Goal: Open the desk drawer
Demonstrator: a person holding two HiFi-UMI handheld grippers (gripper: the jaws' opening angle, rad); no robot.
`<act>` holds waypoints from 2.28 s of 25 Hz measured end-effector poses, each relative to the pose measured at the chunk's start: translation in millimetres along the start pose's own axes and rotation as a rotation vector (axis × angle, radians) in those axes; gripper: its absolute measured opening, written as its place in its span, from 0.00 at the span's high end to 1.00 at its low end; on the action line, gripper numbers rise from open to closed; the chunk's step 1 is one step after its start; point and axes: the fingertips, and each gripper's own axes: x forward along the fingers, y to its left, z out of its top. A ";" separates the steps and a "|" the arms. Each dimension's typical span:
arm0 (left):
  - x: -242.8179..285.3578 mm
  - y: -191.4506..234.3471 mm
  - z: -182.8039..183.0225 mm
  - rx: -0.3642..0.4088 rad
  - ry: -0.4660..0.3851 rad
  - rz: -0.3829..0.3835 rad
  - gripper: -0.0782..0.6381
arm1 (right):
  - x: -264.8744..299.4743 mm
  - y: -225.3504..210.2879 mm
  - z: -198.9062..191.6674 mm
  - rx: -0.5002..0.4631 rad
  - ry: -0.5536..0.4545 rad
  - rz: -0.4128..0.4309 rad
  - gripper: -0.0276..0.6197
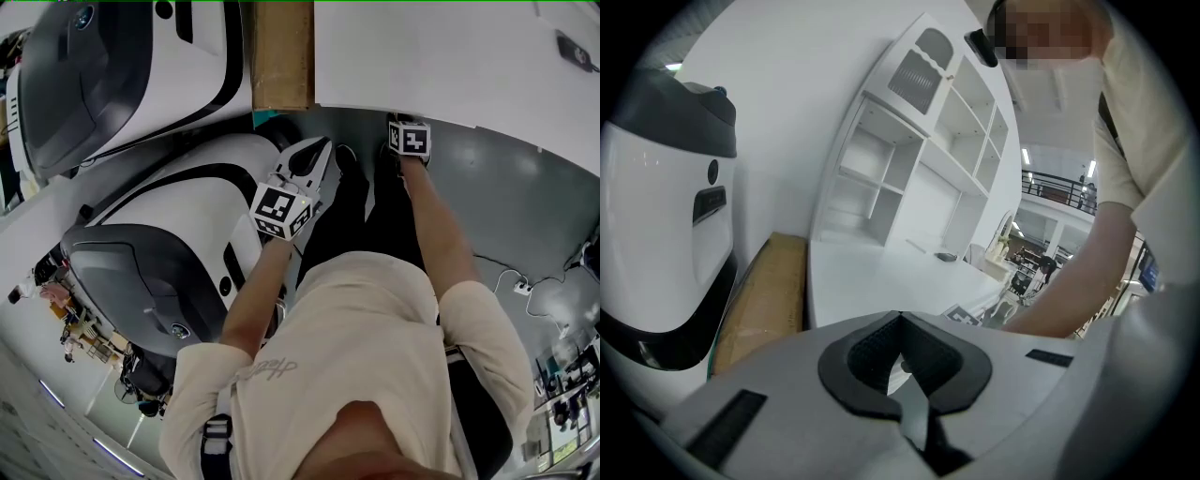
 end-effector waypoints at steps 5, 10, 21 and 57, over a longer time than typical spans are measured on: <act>-5.9 -3.4 3.7 0.012 -0.003 0.002 0.89 | -5.8 3.6 -12.9 0.015 0.014 -0.001 0.82; -12.8 -8.8 6.1 0.031 -0.001 -0.011 0.89 | -10.7 7.5 -29.1 0.013 0.024 -0.001 0.82; -31.3 -19.0 2.9 0.081 -0.002 -0.041 0.89 | -23.3 14.3 -64.2 0.028 0.023 -0.015 0.82; -34.5 -31.7 -35.9 0.051 0.018 -0.096 0.89 | -46.5 32.3 -144.3 0.048 0.062 -0.001 0.82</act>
